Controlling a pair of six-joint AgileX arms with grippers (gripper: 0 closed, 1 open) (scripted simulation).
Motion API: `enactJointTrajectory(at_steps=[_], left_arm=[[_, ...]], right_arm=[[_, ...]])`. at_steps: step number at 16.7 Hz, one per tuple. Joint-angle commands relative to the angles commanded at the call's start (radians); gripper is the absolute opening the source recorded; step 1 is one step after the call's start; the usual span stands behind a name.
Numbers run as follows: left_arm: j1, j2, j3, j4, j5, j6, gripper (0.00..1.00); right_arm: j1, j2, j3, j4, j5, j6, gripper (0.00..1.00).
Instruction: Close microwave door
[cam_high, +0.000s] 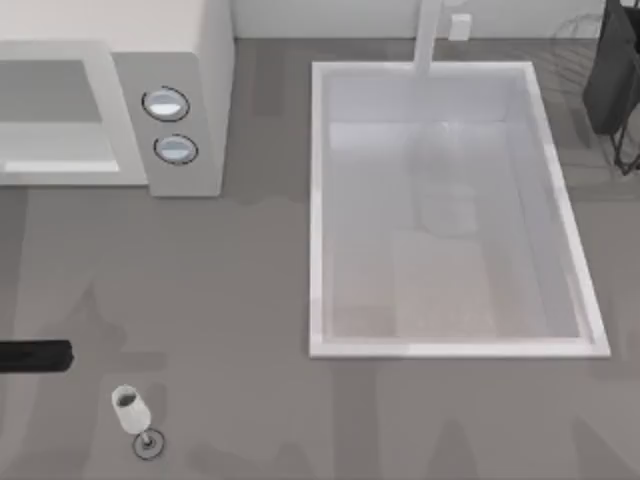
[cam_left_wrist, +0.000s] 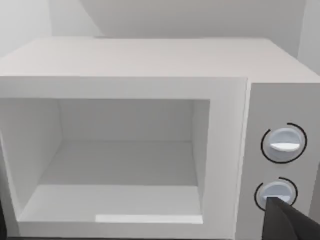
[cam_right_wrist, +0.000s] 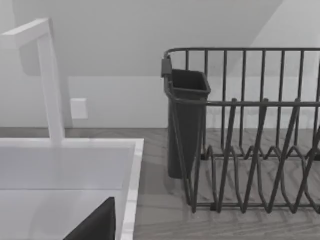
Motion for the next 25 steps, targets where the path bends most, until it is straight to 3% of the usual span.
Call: enactJointTrajectory(at_steps=[7,11,15,20,25], left_arm=[[0.005,0.024,0.009,0.009,0.004,0.011,0.0],[0.155,0.172,0.157,-0.061,0.152,0.146,0.0],[0.468,0.487,0.431,-0.188,0.428,0.366,0.0],[0.984,1.017,0.792,-0.383,0.796,0.632,0.0],[1.36,1.414,1.04,-0.574,1.044,0.811,0.0]], right_arm=[[0.0,0.0,0.0,0.0,0.0,0.0,1.0],[0.0,0.0,0.0,0.0,0.0,0.0,1.0],[0.0,0.0,0.0,0.0,0.0,0.0,1.0],[0.0,0.0,0.0,0.0,0.0,0.0,1.0],[0.0,0.0,0.0,0.0,0.0,0.0,1.0]])
